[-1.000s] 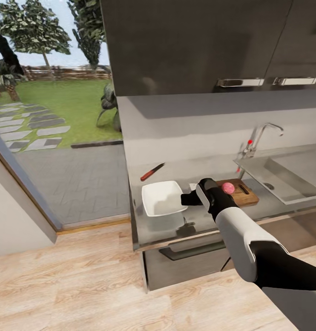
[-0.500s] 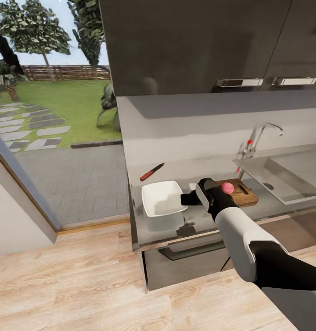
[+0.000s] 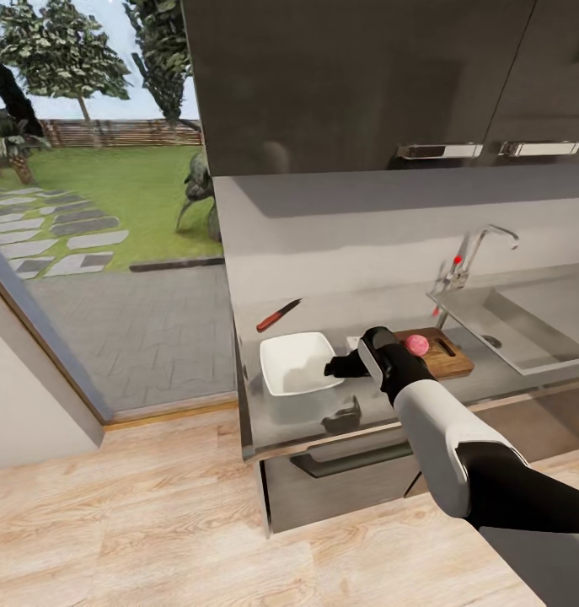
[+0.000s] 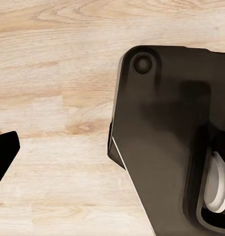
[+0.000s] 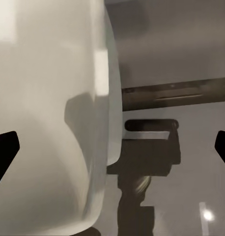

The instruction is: In the kitchen, take the Vidalia onion out of the sink, dice it on the chopping board with the paring knife, put the diced onion into the bowl on the countertop, then place both the paring knife and the chopping board into the sink.

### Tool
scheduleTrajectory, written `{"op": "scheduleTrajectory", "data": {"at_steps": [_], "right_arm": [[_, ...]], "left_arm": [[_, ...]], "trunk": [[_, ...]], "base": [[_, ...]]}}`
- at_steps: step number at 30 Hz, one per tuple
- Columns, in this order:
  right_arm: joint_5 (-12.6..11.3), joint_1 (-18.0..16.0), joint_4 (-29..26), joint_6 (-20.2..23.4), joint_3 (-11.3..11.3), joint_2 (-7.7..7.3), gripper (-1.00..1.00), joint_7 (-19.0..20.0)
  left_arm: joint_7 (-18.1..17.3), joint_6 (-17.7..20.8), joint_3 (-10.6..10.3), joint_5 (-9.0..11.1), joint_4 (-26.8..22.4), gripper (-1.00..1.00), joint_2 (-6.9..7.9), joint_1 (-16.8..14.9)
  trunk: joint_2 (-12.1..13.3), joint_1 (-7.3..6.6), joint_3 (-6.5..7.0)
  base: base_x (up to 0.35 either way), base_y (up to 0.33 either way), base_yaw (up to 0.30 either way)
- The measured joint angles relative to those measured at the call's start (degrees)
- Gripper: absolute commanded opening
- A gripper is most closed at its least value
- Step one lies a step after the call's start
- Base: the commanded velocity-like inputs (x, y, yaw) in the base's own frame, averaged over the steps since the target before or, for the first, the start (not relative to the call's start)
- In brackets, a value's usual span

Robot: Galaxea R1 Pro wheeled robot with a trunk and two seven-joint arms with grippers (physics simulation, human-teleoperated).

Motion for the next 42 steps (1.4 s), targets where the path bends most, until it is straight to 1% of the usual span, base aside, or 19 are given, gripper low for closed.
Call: {"op": "scheduleTrajectory", "data": {"at_steps": [8,16,18,22,25,31,35,42], "right_arm": [[0.0,0.0,-0.14,-0.03,0.0,0.02,1.0,0.03],[0.04,0.0,-1.47,0.04,-0.05,-0.03,1.0,0.04],[0.07,0.0,-2.69,0.11,-0.1,-0.01,1.0,0.01],[0.24,0.0,-8.16,0.69,-0.1,0.05,1.0,-0.08],[0.33,0.0,-13.65,3.14,-0.05,0.07,1.0,-0.15],[0.42,0.01,-21.38,4.83,-0.01,0.09,1.0,-0.2],[0.46,0.01,-22.23,4.89,0.05,0.02,1.0,-0.25],[0.45,0.02,-22.51,4.9,0.03,-0.07,1.0,-0.28]], "left_arm": [[0.0,0.0,0.0,0.0,0.0,1.0,-0.01,0.0],[0.0,0.0,0.0,0.02,0.0,1.0,-0.01,0.0],[0.0,0.0,0.0,0.0,0.0,1.0,-0.01,0.0],[0.0,0.0,0.0,0.0,0.0,1.0,-0.01,0.0],[0.0,0.0,0.0,-0.02,0.0,1.0,-0.01,0.0],[0.0,0.0,0.0,0.01,0.0,1.0,-0.01,0.0],[0.01,0.0,0.0,0.02,-0.01,1.0,0.01,0.01],[0.03,0.0,0.0,0.02,-0.02,1.0,-0.01,0.01]], "trunk": [[0.0,0.0,0.0],[0.0,0.0,0.0],[0.0,0.0,0.0],[0.0,0.0,0.0],[-0.01,0.0,0.01],[-0.01,0.0,0.0],[0.0,0.0,0.0],[0.0,0.0,0.0]], "base": [[0.0,0.0,0.0],[0.0,0.0,0.0],[0.0,0.0,0.0],[0.0,0.0,0.0],[0.0,0.0,0.0],[0.0,0.007,0.0],[0.0,0.117,0.0],[0.0,0.256,0.0]]}}
